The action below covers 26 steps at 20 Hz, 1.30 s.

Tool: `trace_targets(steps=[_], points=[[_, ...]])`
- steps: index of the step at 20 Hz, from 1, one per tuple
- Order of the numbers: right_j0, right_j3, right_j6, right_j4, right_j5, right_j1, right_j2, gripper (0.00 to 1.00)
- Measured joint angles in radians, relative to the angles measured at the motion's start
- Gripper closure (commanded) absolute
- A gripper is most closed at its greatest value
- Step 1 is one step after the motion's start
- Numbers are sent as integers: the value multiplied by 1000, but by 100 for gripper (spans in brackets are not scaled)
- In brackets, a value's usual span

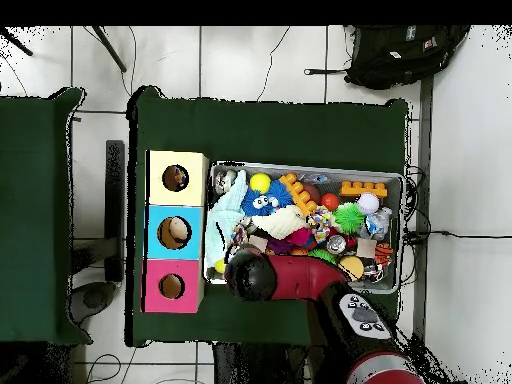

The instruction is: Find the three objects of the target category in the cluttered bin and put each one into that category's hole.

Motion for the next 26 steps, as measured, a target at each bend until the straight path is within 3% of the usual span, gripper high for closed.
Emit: trace_targets(steps=[23,24,26], points=[[22,-39,0,0,-40,45,-1,0],[23,-39,0,0,-40,45,-2,100],[23,-39,0,0,-40,45,-2,100]])
